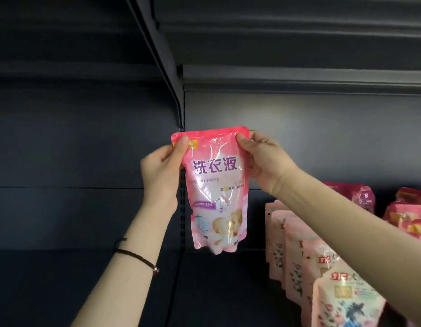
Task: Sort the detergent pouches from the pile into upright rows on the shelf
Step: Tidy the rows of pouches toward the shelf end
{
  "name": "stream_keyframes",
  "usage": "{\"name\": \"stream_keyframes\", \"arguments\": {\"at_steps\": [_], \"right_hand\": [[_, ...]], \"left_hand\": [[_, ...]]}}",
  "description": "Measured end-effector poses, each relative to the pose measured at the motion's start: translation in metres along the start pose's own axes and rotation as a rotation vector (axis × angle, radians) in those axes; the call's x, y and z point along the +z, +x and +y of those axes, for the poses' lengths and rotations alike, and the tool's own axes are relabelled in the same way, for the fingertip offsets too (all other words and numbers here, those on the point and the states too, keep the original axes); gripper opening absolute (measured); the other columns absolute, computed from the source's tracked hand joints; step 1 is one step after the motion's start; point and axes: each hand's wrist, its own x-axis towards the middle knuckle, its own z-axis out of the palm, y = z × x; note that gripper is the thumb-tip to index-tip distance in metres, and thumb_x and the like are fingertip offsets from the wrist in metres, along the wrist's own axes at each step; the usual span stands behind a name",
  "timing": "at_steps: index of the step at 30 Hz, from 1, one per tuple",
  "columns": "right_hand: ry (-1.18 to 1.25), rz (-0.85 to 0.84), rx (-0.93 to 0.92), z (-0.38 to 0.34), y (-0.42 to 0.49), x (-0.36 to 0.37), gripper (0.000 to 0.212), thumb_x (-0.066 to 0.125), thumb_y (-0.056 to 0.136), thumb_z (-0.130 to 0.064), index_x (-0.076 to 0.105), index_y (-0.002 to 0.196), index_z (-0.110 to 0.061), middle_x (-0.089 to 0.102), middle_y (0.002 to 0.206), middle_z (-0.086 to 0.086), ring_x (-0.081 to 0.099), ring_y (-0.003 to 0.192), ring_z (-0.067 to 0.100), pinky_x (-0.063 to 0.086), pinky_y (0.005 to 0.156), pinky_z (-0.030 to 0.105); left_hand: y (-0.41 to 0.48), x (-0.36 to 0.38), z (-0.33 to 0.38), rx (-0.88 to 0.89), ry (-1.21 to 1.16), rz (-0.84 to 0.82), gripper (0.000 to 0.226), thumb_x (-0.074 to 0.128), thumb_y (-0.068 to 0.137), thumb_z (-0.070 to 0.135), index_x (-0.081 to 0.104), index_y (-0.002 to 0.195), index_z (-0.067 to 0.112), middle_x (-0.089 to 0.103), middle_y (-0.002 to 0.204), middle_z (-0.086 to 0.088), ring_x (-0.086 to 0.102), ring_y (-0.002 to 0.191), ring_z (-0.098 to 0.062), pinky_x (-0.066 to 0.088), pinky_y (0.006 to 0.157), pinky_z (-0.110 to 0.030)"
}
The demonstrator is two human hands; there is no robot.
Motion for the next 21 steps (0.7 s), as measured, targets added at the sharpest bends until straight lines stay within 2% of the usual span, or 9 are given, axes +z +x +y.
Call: {"name": "stream_keyframes", "arguments": {"at_steps": [1, 3, 6, 9, 12, 16, 19, 21], "right_hand": [[0.040, 0.046, -0.017, -0.003, -0.008, 0.004, 0.024, 0.053, 0.098, -0.017, 0.055, 0.074, -0.018, 0.063, 0.062, -0.003, 0.059, 0.047, 0.009, 0.049, 0.046, 0.021], [0.127, 0.108, -0.042, -0.006, -0.022, 0.011, 0.024, 0.054, 0.097, -0.016, 0.054, 0.073, -0.016, 0.061, 0.061, -0.001, 0.058, 0.048, 0.011, 0.051, 0.045, 0.022], [0.158, 0.140, -0.096, -0.008, -0.047, 0.018, 0.024, 0.055, 0.097, -0.017, 0.054, 0.072, -0.016, 0.060, 0.065, 0.001, 0.057, 0.053, 0.013, 0.054, 0.055, 0.029], [0.135, 0.156, -0.139, -0.008, -0.072, 0.017, 0.025, 0.055, 0.097, -0.018, 0.054, 0.072, -0.016, 0.058, 0.070, 0.002, 0.055, 0.057, 0.015, 0.052, 0.061, 0.032], [0.106, 0.177, -0.155, -0.010, -0.092, 0.007, 0.025, 0.056, 0.096, -0.019, 0.054, 0.072, -0.017, 0.057, 0.072, 0.003, 0.055, 0.060, 0.016, 0.052, 0.063, 0.033], [0.059, 0.206, -0.192, -0.020, -0.111, -0.010, 0.024, 0.057, 0.096, -0.019, 0.056, 0.072, -0.017, 0.058, 0.070, 0.002, 0.058, 0.057, 0.013, 0.053, 0.059, 0.030], [0.077, 0.224, -0.205, -0.024, -0.126, -0.027, 0.024, 0.056, 0.096, -0.019, 0.055, 0.073, -0.016, 0.061, 0.064, -0.002, 0.060, 0.053, 0.009, 0.054, 0.054, 0.025], [0.059, 0.247, -0.217, -0.023, -0.137, -0.041, 0.022, 0.056, 0.096, -0.021, 0.055, 0.076, -0.015, 0.062, 0.067, -0.002, 0.060, 0.057, 0.010, 0.055, 0.057, 0.026]], "left_hand": [[-0.008, -0.003, 0.004, 0.010, -0.002, -0.017, 0.034, 0.068, 0.085, 0.039, 0.071, 0.079, 0.006, 0.068, 0.080, -0.010, 0.061, 0.077, -0.018, 0.050, 0.077, -0.032], [-0.029, -0.007, 0.008, 0.019, 0.009, -0.094, 0.033, 0.063, 0.088, 0.043, 0.071, 0.075, 0.013, 0.072, 0.078, -0.005, 0.064, 0.075, -0.010, 0.052, 0.074, -0.027], [-0.064, -0.008, 0.011, 0.002, -0.020, -0.140, 0.051, 0.055, 0.089, 0.052, 0.059, 0.071, 0.004, 0.064, 0.065, 0.007, 0.058, 0.060, 0.000, 0.047, 0.057, -0.012], [-0.089, -0.004, 0.012, 0.028, -0.034, -0.098, 0.051, 0.049, 0.095, 0.047, 0.051, 0.074, 0.001, 0.060, 0.064, 0.003, 0.056, 0.058, -0.003, 0.046, 0.053, -0.014], [-0.101, 0.000, 0.016, 0.013, -0.010, -0.085, 0.049, 0.044, 0.098, 0.042, 0.038, 0.066, 0.005, 0.047, 0.063, -0.003, 0.045, 0.056, -0.009, 0.040, 0.048, -0.017], [-0.108, 0.007, 0.025, 0.023, 0.017, -0.130, 0.043, 0.040, 0.100, 0.033, 0.034, 0.059, 0.021, 0.042, 0.053, 0.010, 0.039, 0.049, -0.001, 0.034, 0.045, -0.014], [-0.120, 0.020, 0.028, 0.121, 0.079, -0.162, 0.050, 0.039, 0.101, 0.031, 0.031, 0.052, 0.028, 0.036, 0.049, 0.012, 0.033, 0.047, -0.003, 0.029, 0.044, -0.016], [-0.134, 0.037, 0.028, 0.151, 0.080, -0.146, 0.052, 0.038, 0.102, 0.030, 0.031, 0.050, 0.030, 0.035, 0.046, 0.012, 0.031, 0.044, -0.002, 0.029, 0.042, -0.017]]}}
